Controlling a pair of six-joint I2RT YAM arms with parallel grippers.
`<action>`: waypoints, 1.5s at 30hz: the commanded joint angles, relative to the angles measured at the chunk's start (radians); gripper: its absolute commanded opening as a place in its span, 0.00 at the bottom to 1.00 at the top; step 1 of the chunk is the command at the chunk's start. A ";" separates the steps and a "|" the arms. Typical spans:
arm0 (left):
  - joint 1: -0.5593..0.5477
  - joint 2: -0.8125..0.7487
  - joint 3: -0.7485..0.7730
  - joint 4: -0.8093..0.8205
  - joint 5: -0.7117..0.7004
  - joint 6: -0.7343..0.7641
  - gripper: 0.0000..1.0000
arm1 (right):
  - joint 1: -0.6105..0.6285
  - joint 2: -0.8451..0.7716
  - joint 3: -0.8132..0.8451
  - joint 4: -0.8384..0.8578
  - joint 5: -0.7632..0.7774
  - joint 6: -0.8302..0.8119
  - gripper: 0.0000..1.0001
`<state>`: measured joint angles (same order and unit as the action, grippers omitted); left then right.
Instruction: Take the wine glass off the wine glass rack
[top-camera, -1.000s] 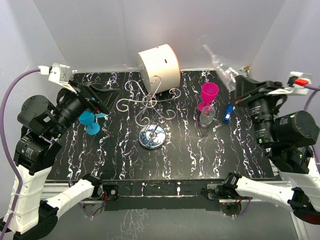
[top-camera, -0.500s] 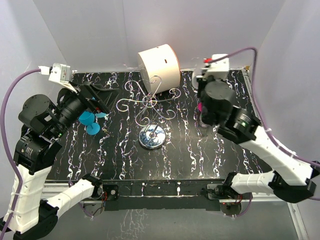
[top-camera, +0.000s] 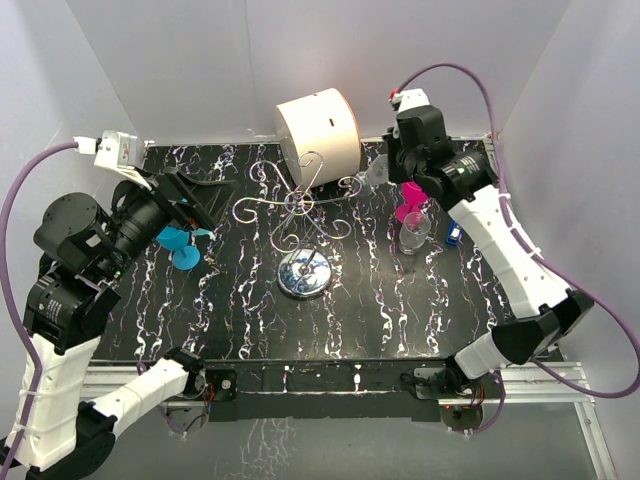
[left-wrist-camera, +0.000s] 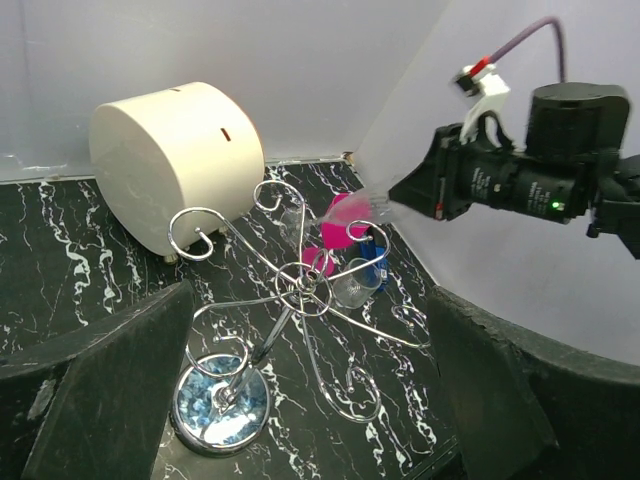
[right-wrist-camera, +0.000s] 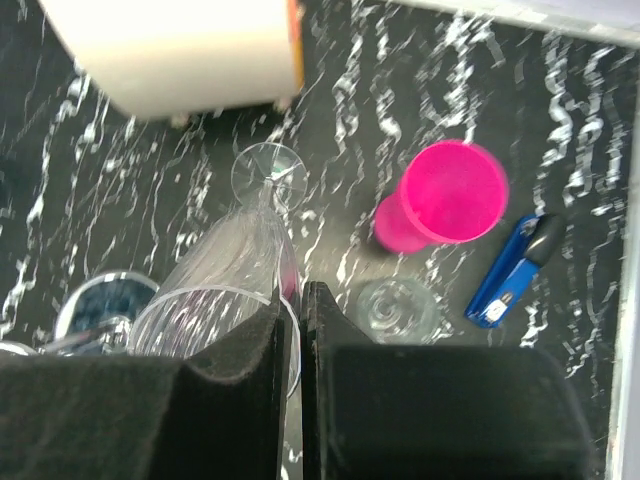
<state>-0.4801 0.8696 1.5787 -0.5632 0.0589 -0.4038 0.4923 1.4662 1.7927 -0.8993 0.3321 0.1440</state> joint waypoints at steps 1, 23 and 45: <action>0.000 -0.001 0.023 -0.002 -0.011 0.011 0.99 | -0.003 0.014 0.044 -0.056 -0.150 0.029 0.00; -0.001 -0.017 0.021 -0.019 -0.005 0.005 0.99 | -0.069 0.198 -0.040 -0.197 -0.125 0.076 0.00; 0.000 -0.021 0.012 -0.022 -0.011 0.005 0.99 | -0.094 0.242 -0.047 -0.208 -0.152 0.076 0.21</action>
<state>-0.4801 0.8509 1.5787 -0.5922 0.0589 -0.4038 0.4038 1.7065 1.6978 -1.1046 0.1833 0.2127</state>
